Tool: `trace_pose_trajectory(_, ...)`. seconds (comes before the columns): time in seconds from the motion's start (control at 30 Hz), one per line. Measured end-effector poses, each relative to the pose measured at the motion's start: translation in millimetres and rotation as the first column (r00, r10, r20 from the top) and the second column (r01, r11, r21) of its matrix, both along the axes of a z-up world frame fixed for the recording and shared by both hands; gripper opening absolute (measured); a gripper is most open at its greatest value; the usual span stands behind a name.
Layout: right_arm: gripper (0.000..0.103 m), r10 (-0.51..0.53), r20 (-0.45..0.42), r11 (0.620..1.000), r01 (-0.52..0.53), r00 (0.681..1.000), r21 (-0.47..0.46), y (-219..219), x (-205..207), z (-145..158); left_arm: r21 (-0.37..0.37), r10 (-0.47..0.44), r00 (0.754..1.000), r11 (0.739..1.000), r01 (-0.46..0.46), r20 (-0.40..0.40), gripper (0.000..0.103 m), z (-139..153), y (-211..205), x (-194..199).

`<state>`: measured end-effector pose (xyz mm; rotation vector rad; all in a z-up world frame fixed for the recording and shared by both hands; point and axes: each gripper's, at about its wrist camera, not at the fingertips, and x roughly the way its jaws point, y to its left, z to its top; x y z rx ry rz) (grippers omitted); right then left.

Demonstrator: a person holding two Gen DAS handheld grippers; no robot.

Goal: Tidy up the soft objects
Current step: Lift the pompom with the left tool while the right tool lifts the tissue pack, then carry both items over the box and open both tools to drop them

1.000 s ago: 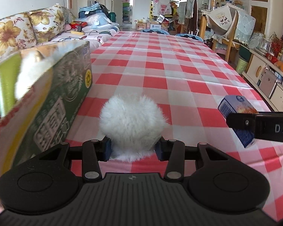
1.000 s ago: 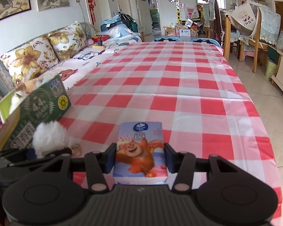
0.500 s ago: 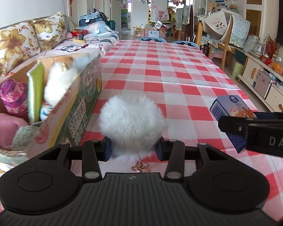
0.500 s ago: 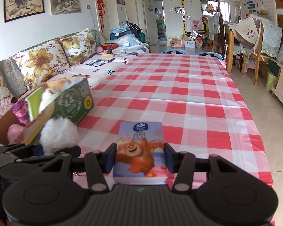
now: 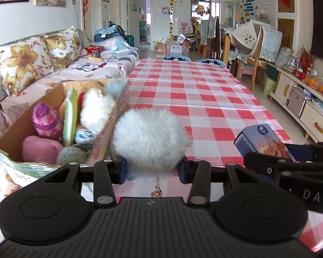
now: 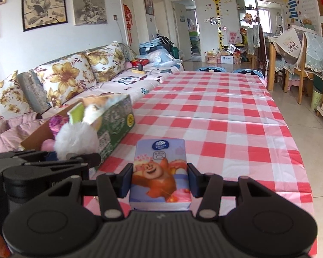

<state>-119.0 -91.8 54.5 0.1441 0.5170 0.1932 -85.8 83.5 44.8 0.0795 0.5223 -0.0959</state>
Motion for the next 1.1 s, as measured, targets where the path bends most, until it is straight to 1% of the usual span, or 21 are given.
trace_pose_trajectory(0.33, 0.051, 0.08, 0.051, 0.997, -0.08, 0.996, 0.011, 23.0, -34.4, 15.6, 0.032, 0.017, 0.998, 0.999, -0.02, 0.067, 0.054, 21.8, 17.9, -22.7)
trace_pose_trajectory(0.57, 0.051, 0.161, 0.096, 0.986, -0.163, 0.982, 0.015, 45.4, -48.6, 31.4, 0.021, 0.048, 0.995, 0.999, -0.05, 0.088, 0.054, 44.6, 40.1, -33.2)
trace_pose_trajectory(0.67, 0.051, 0.185, 0.116, 0.981, -0.19, 0.976, 0.038, 50.4, -48.6, 39.9, 0.009, 0.064, 0.994, 0.998, -0.065, 0.086, 0.054, 52.6, 52.9, -32.5)
trace_pose_trajectory(0.8, 0.051, 0.21, 0.128, 0.977, -0.214, 0.969, 0.019, 61.4, -39.3, 47.4, -0.002, 0.094, 0.991, 0.996, -0.094, 0.097, 0.054, 58.6, 69.8, -18.4)
trace_pose_trajectory(0.97, 0.051, 0.241, 0.147, 0.969, -0.246, 0.959, 0.015, 76.4, -14.4, 52.6, -0.025, 0.131, 0.987, 0.991, -0.13, 0.093, 0.054, 56.9, 91.9, 15.1)
trace_pose_trajectory(1.1, 0.051, 0.281, 0.152, 0.959, -0.284, 0.948, 0.0, 96.5, 15.7, 52.9, -0.045, 0.162, 0.984, 0.986, -0.159, 0.074, 0.054, 49.5, 111.9, 49.4)
